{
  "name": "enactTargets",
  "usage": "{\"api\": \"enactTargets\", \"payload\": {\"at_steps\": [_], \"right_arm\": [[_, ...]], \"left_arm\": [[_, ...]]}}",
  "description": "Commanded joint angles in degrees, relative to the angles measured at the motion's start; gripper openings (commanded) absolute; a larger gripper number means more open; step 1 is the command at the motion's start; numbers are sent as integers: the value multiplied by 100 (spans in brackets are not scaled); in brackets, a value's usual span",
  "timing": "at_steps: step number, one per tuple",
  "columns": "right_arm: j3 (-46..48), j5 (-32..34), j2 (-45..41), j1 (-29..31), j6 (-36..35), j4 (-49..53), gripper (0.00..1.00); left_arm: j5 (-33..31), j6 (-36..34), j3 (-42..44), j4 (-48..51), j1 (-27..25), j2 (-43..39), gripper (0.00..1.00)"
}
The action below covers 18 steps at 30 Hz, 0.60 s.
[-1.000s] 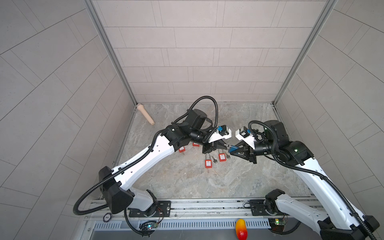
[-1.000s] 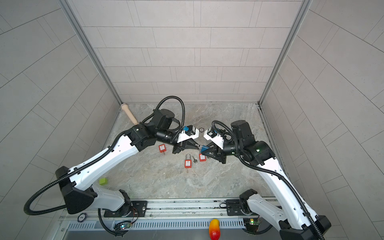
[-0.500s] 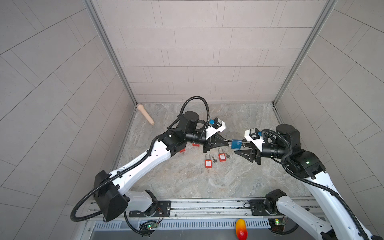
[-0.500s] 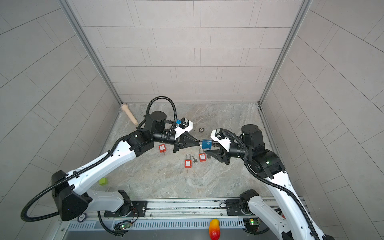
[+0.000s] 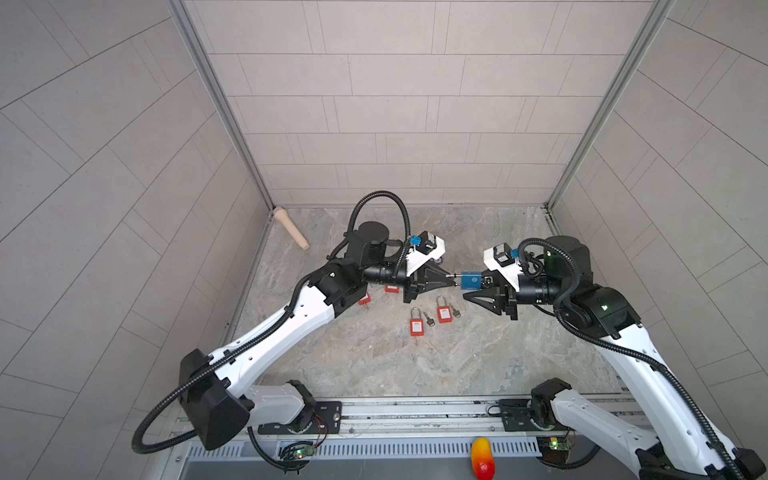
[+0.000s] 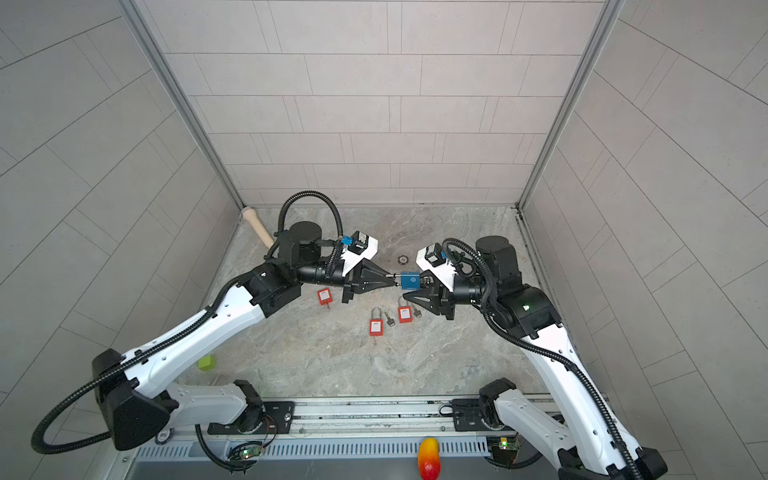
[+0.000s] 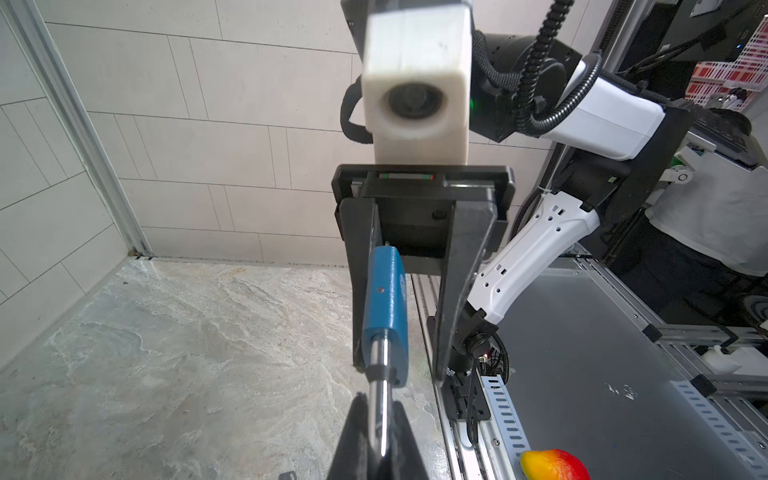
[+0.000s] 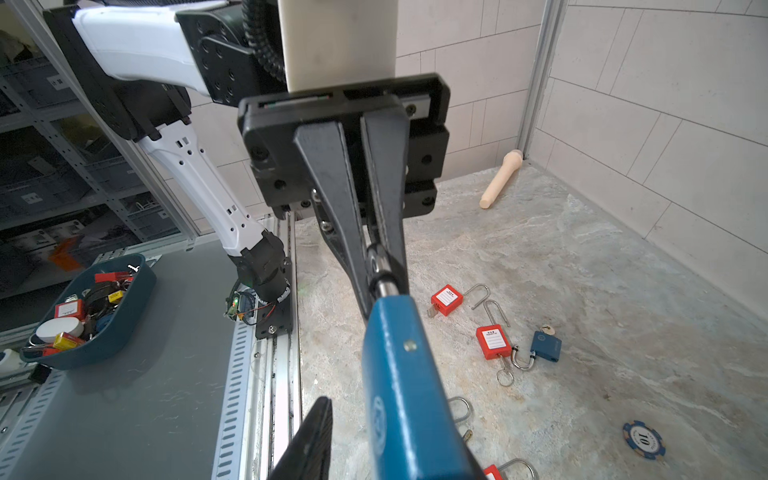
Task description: Lock with the key
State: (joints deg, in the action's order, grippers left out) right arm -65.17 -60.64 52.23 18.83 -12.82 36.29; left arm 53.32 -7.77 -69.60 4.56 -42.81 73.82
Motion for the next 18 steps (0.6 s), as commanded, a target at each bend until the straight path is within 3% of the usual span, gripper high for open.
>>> {"api": "enactTargets", "payload": {"at_steps": [1,9,15,16,18], "right_arm": [[-197,-251,11,-3,-39,100,37],[-258,-431,121,-9,-185,346,25],[-236,-432,112,-2,-221,389,5],[-225,-410,106,-2,-251,419,4],[-194,-334,87,-7,-308,453,3]], "left_arm": [[-18,-223,-45,-48,-33,-192,0],[-69,-361,-151,125,-96,-158,0],[-140,-392,-154,235,-114,-146,0],[-218,-377,-154,254,-114,-154,6],[-403,-338,-118,279,-106,-216,30]]}}
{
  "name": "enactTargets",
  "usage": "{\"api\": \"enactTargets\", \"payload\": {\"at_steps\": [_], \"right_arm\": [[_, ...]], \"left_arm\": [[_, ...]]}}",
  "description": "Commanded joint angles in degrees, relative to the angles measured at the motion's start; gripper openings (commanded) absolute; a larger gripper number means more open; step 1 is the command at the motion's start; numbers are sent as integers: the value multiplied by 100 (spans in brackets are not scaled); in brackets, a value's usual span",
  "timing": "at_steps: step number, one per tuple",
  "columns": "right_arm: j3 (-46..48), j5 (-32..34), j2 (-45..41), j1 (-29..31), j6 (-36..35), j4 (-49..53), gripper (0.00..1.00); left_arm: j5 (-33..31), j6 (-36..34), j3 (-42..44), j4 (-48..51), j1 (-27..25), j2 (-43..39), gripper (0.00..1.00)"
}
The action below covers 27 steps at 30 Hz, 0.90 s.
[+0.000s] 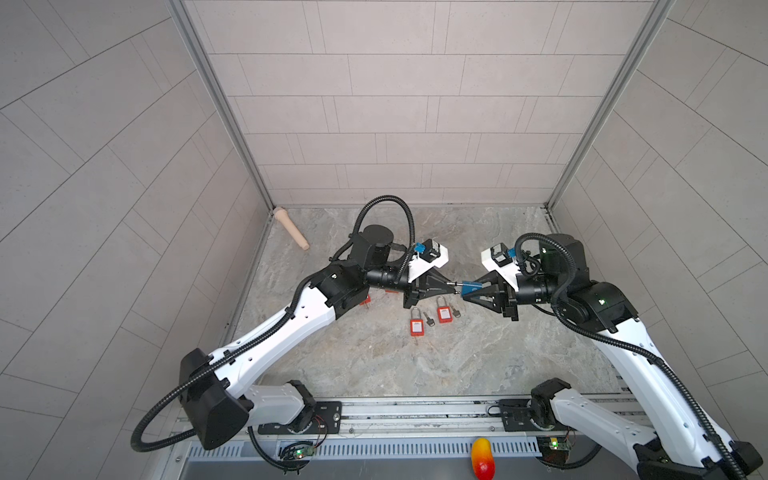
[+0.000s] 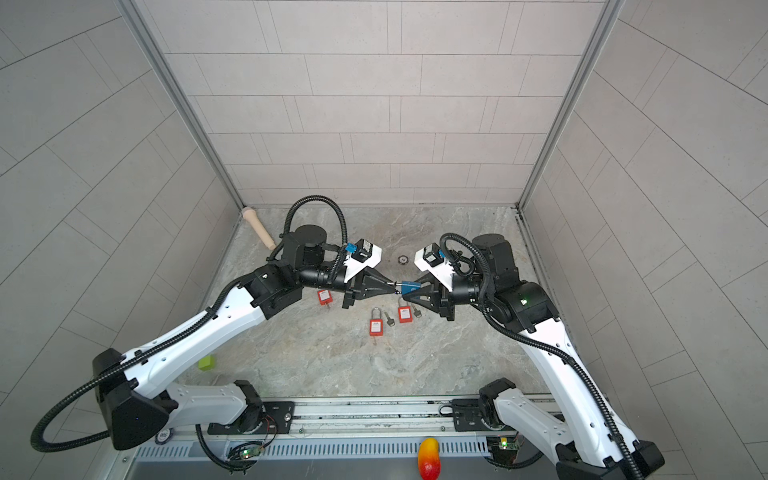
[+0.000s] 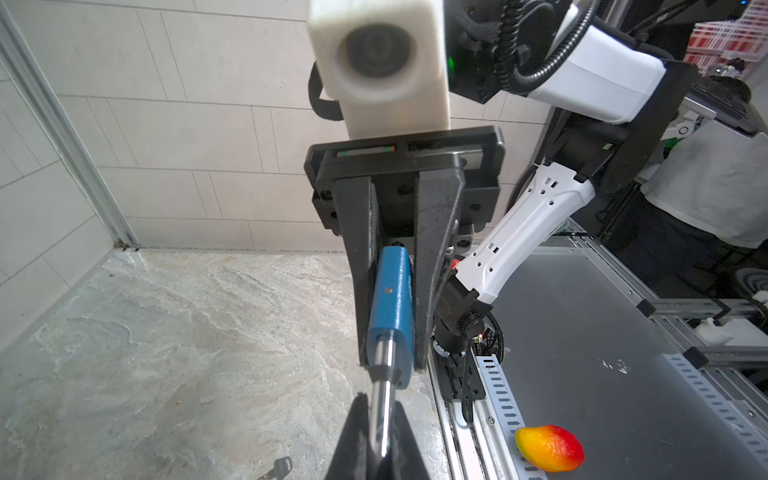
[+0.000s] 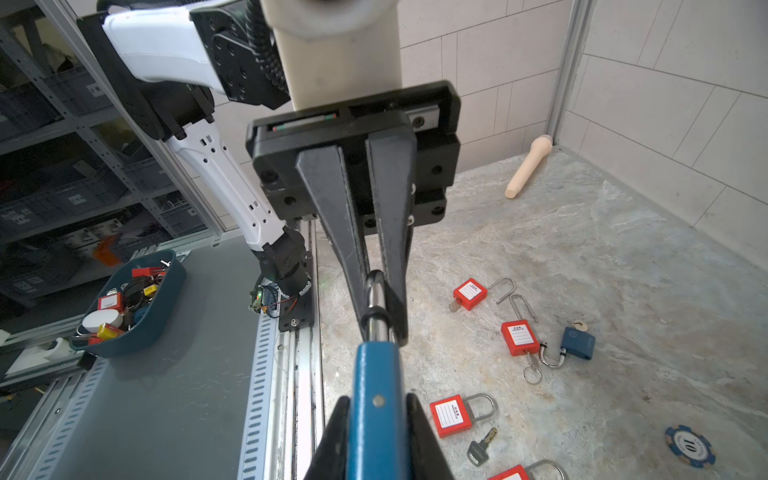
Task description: Lock with the key
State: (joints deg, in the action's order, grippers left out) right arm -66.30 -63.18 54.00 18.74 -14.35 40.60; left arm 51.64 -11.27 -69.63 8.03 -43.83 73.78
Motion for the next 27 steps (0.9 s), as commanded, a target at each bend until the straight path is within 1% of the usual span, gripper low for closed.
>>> {"api": "enactTargets", "payload": {"at_steps": [1,3,5,8,18,21,25,27], "right_arm": [[-62,-43,-106,-2,-170,23,1],[-36,7,-160,-3,-189,-1,0],[-23,29,-155,-3,-195,-11,0],[-9,-19,-110,-2,-202,-24,0],[-32,-94,-83,1,-170,-71,0],[3,-140,-85,5,-212,-71,0],[12,-160,-88,15,-238,-110,0],[30,-179,-66,15,-296,-98,0]], "left_arm": [[-335,-43,-90,-35,-2,-262,34],[-483,-114,-46,49,6,-368,37],[-531,-216,-89,254,6,-398,37],[-489,-295,-157,538,3,-349,37],[-375,-293,-261,752,-5,-191,36],[-311,-271,-290,735,-11,-161,30],[-278,-249,-315,735,-11,-116,28],[-259,-247,-322,737,-9,-103,22]]}}
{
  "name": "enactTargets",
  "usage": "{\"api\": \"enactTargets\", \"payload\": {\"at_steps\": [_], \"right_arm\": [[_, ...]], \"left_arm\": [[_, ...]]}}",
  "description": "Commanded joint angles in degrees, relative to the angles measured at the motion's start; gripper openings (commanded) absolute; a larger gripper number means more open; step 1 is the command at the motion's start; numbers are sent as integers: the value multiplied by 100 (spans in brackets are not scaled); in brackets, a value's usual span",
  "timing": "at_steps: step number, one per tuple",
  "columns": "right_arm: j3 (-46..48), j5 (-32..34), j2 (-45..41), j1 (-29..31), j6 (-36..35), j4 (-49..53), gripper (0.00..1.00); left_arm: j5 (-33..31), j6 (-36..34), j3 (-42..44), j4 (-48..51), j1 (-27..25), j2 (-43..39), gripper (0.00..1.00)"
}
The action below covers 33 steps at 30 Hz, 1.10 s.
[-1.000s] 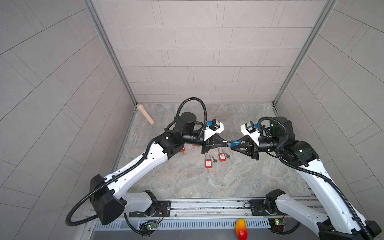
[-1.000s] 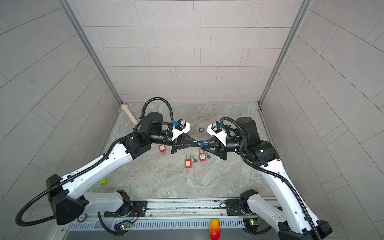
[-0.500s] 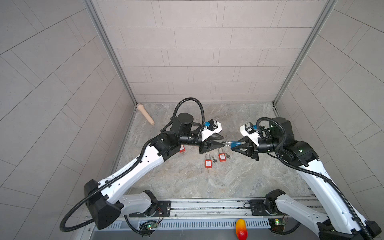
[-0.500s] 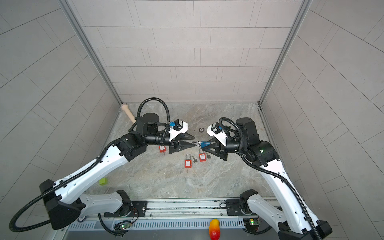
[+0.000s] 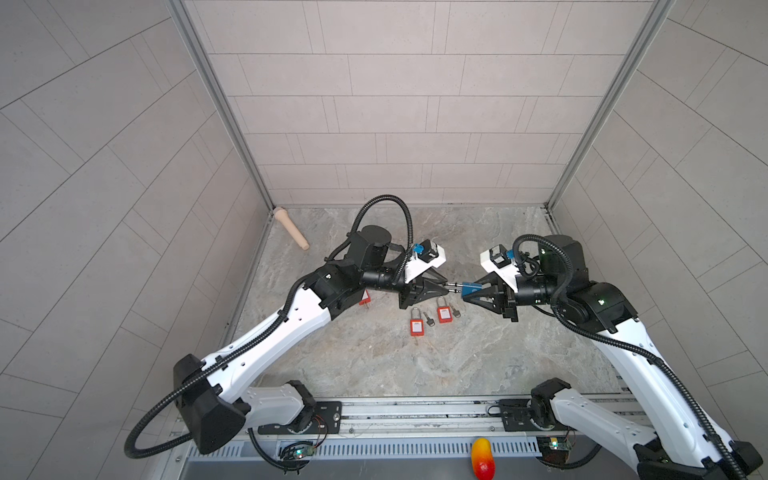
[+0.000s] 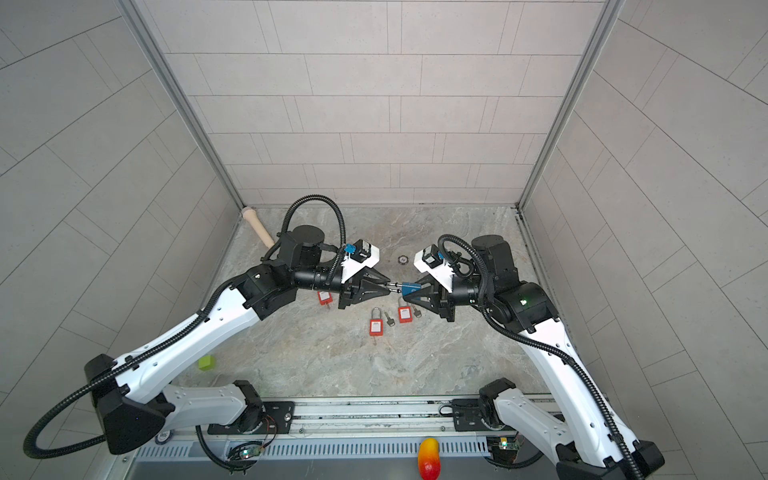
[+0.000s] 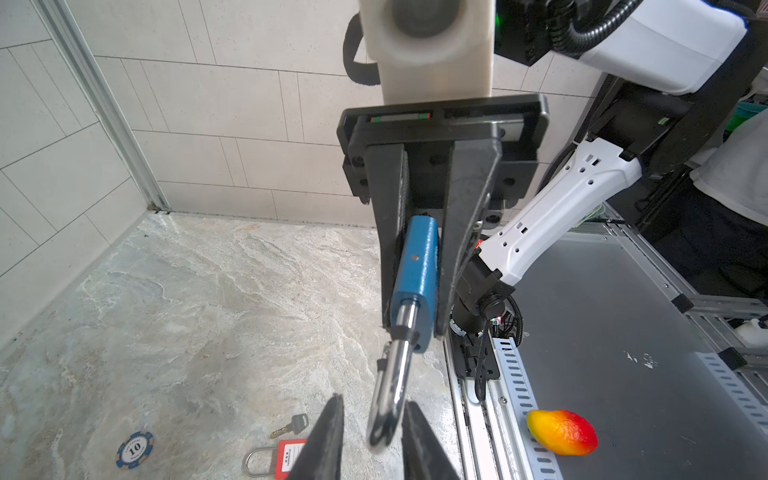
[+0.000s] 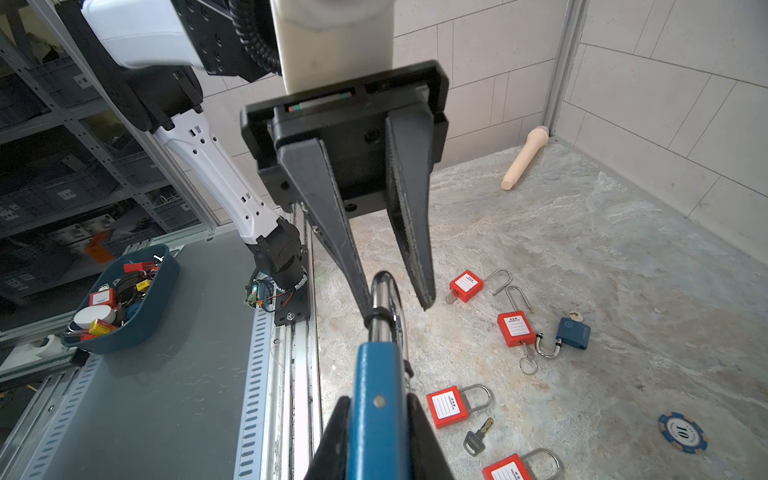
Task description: Lock with the key
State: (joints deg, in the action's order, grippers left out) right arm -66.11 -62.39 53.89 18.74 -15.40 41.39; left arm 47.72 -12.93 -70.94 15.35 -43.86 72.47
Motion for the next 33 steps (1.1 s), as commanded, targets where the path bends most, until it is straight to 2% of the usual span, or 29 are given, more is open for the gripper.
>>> {"api": "enactTargets", "payload": {"at_steps": [1,6,11,14,20,24,33], "right_arm": [[18,-256,-46,18,-238,-150,0],[28,-186,-3,59,-600,-193,0],[133,110,37,256,-931,-457,0],[100,64,107,342,-969,-465,0],[28,17,296,669,-725,-813,0],[4,-37,410,700,-212,-1295,0],[-93,-104,641,697,-69,-1421,0]], "left_arm": [[140,-78,-210,0,-8,26,18],[350,9,-304,3,-1,118,0],[714,193,-361,-39,-9,249,0],[702,243,-337,-117,-6,250,0],[543,372,-281,-443,-88,243,0],[345,258,-212,-526,-285,276,0],[176,276,130,-995,-465,113,0]]}}
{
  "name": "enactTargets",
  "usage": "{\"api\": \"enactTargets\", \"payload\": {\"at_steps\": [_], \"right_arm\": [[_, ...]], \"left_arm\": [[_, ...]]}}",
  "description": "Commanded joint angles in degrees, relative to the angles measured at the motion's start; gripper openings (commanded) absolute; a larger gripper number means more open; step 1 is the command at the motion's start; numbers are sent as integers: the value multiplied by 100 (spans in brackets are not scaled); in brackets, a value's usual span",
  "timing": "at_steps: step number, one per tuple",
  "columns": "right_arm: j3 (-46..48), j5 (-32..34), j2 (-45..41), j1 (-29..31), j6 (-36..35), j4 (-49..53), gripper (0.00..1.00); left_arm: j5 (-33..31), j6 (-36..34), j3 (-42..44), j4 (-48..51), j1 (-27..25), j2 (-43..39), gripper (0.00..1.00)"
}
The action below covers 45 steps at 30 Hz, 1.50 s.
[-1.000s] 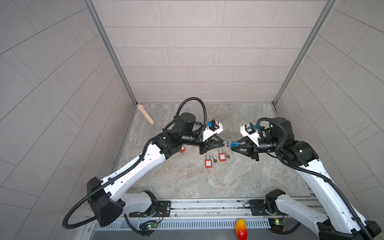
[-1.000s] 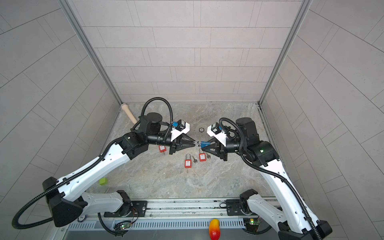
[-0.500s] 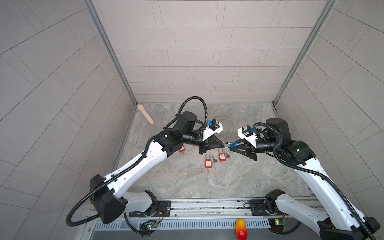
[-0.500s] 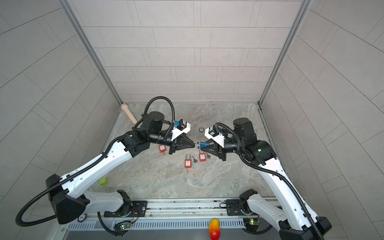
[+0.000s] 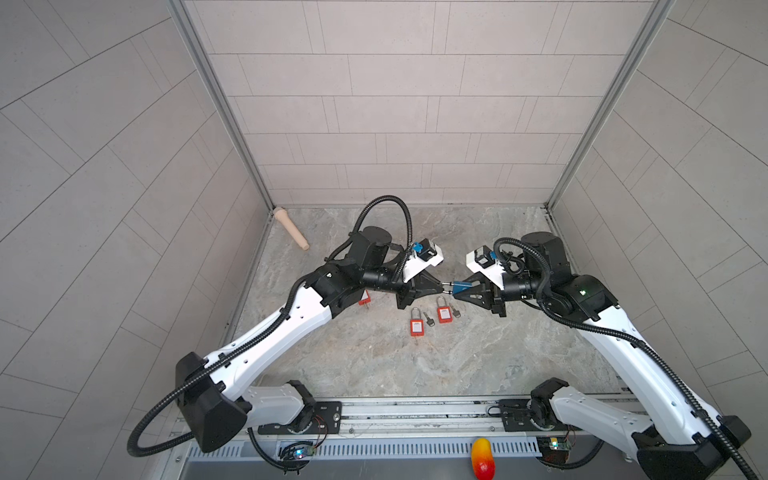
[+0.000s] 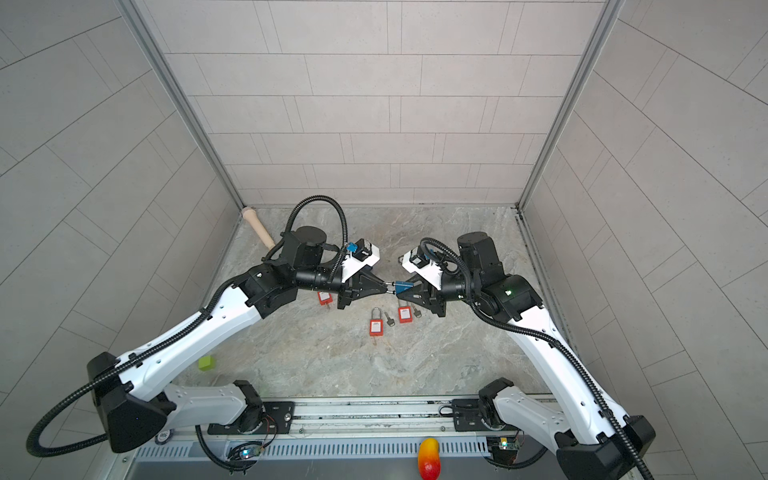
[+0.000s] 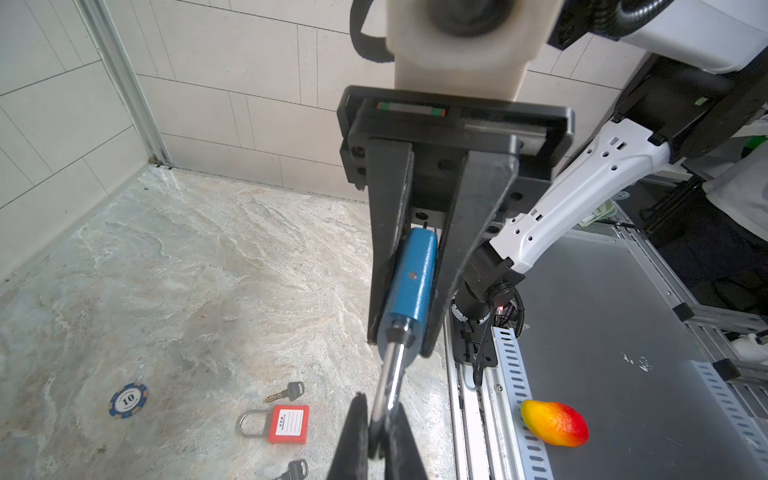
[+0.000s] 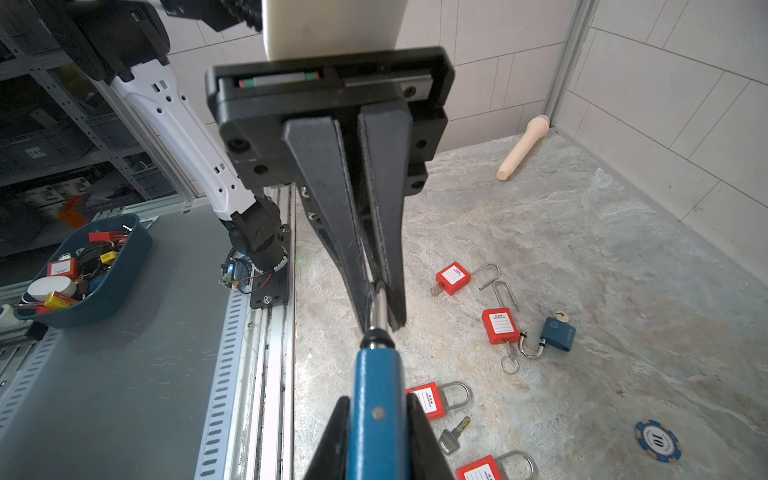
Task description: Lock with the key
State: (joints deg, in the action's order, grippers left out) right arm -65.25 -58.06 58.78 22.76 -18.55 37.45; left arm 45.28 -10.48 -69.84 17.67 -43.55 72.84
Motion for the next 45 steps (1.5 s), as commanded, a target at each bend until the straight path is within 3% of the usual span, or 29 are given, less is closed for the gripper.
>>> {"api": "enactTargets", "payload": {"at_steps": [1,8,12,14,18,23,27,32,45], "right_arm": [[-159,-509,162,294,337,-1154,0],[-144,-248,272,326,532,-1603,0],[-160,-163,326,342,459,-1583,0],[-187,-68,302,338,322,-1356,0],[-224,320,86,230,-31,-496,0],[125,932,-630,1,-223,227,31],[384,1261,-1206,-100,-236,582,45],[272,1302,-1326,-176,-390,1071,47],[-201,1238,-917,-202,-737,917,39]], "left_arm": [[442,84,48,-1310,-511,81,0],[666,1047,389,-2451,-625,182,0],[662,1022,353,-2415,-690,236,0],[531,687,286,-2015,-661,168,0],[577,343,197,-1322,-160,-60,0],[667,-170,-63,-423,197,-279,0],[618,-330,-227,-150,195,-266,0],[586,-278,-358,-150,189,-236,0],[413,-653,-419,377,59,-307,0]]}}
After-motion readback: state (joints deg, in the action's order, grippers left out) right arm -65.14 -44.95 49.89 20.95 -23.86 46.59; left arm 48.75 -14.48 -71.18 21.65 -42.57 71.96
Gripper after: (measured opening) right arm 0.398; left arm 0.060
